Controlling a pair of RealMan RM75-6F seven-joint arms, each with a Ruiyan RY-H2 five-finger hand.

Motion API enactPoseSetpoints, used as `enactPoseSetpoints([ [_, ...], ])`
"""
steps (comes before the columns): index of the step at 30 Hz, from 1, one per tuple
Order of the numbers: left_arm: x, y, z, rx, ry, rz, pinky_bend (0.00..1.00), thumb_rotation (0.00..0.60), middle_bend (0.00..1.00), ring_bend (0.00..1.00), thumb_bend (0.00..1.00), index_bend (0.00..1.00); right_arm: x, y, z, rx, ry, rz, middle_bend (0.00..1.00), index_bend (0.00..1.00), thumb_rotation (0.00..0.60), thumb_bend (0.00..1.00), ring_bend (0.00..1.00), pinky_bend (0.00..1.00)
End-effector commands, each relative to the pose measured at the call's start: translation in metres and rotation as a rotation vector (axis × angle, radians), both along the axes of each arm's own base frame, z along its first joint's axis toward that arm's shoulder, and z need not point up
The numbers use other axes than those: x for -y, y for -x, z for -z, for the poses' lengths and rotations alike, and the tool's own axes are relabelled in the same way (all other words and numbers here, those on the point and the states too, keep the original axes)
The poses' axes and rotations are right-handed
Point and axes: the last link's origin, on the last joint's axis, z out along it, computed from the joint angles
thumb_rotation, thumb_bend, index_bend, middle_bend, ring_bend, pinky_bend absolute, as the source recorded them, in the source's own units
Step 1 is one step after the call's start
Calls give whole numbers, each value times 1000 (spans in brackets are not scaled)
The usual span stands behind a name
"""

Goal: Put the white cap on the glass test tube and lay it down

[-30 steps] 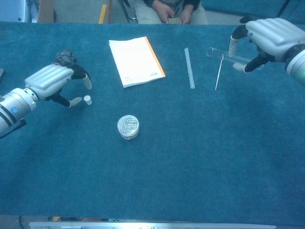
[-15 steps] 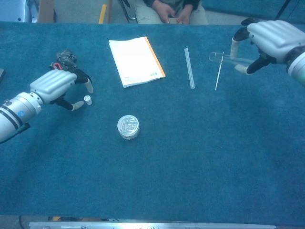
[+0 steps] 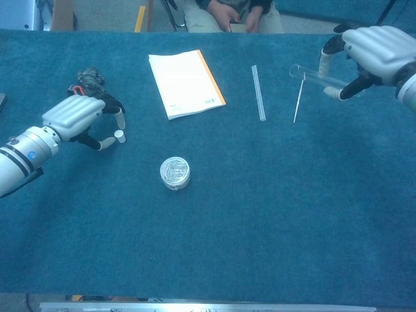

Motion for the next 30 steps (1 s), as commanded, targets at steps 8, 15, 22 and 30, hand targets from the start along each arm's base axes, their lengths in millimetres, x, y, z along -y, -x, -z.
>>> enactPoseSetpoints([
  [8,2,-2,3,12,4,1,82,600,238,120,339,418,0,2,-1,-1,4,5,326,615,600,344,63,295],
  [15,3,-4,4,20,2,4,82,600,244,120,338,429,0,4,-2,-4,8,11,326,615,600,344,63,296],
  [22,2,-3,6,21,6,-4,82,600,249,120,338,439,-1,5,-4,-6,13,15,326,615,600,344,63,295],
  [30,1,-2,8,26,3,-4,82,600,261,120,339,463,-1,6,-5,-10,18,19,326,615,600,344,63,295],
])
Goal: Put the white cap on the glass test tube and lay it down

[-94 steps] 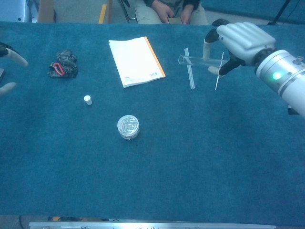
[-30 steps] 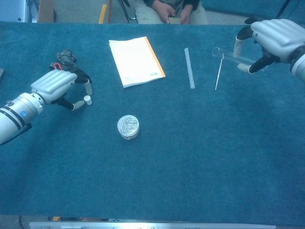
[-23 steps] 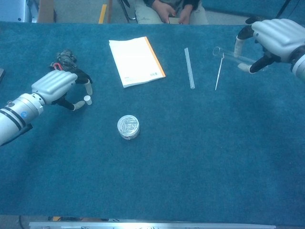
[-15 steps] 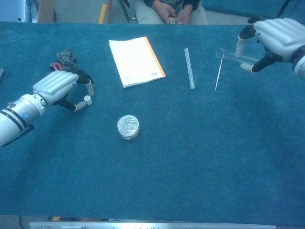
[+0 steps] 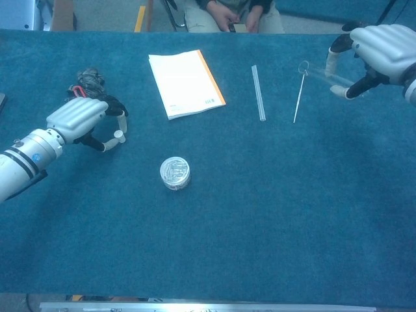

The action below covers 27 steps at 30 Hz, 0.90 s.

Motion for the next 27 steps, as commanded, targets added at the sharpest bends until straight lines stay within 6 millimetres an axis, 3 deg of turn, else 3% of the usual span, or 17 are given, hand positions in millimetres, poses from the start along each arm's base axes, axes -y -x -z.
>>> enactPoseSetpoints([
  [1,-1,0,0,1,-2,1,82,600,262,120,339,463,0,0,0,-3,0,0,326,615,600,344,63,295],
  [10,-1,0,-1,35,-10,-8,82,600,290,129,339,496,-1,2,0,2,-2,7,326,615,600,344,63,295],
  [15,-3,0,-13,111,1,-53,82,600,297,132,338,512,1,1,0,45,-3,18,326,615,600,344,63,295],
  [27,-13,-21,-95,212,-23,-84,82,600,298,133,338,513,18,-15,24,243,-90,59,326,615,600,344,71,295],
])
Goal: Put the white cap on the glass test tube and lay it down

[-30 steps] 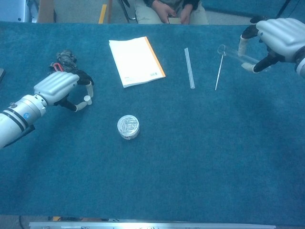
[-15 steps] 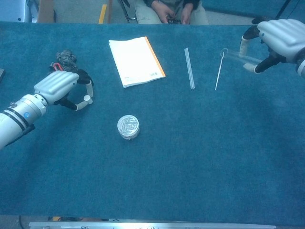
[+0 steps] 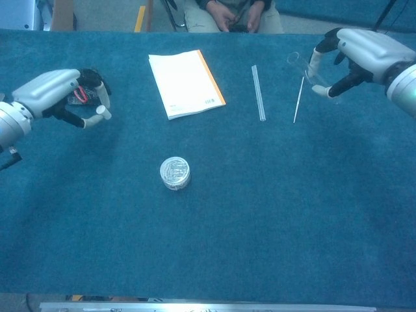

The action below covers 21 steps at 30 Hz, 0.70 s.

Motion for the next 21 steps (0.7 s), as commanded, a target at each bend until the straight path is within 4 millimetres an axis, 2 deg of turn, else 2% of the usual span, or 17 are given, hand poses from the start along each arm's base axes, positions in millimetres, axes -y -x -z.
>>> enactPoseSetpoints([
  [1,-4,-11,-30,44,-12,-20,82,600,298,132,338,513,5,-9,9,53,-29,4,326,615,600,344,71,295],
  [11,-6,-47,-96,137,-26,-49,82,600,296,132,339,505,8,-53,46,164,-124,-42,326,615,600,344,71,295],
  [15,-6,-59,-109,158,-35,-50,82,600,294,132,339,505,9,-70,58,182,-147,-60,326,615,600,344,71,295],
  [21,-7,-70,-117,182,-34,-59,82,600,293,131,339,505,12,-89,70,216,-159,-64,326,615,600,344,71,295],
])
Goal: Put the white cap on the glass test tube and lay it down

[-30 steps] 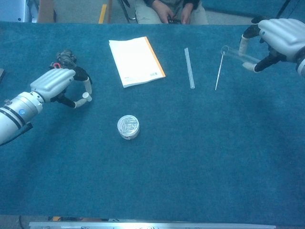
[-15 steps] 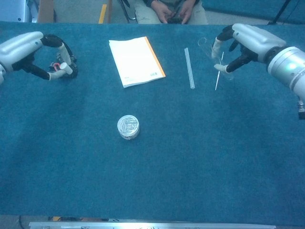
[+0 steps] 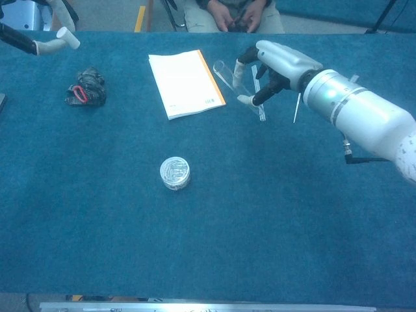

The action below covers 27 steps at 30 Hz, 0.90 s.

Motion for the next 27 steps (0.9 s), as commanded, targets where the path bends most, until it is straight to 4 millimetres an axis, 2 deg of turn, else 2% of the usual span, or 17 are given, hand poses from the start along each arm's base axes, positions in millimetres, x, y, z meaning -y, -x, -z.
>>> enactPoseSetpoints([
  [1,-2,-4,-2,7,-1,-2,82,600,293,131,339,505,3,-9,4,20,1,1,326,614,600,344,71,295],
  [13,-9,-9,-9,30,-13,-38,82,600,289,127,338,506,14,-34,29,121,-3,25,326,615,600,344,71,295],
  [27,-7,-20,-10,70,-4,-48,82,600,288,122,338,506,21,-80,56,163,-18,26,326,615,600,343,71,295],
])
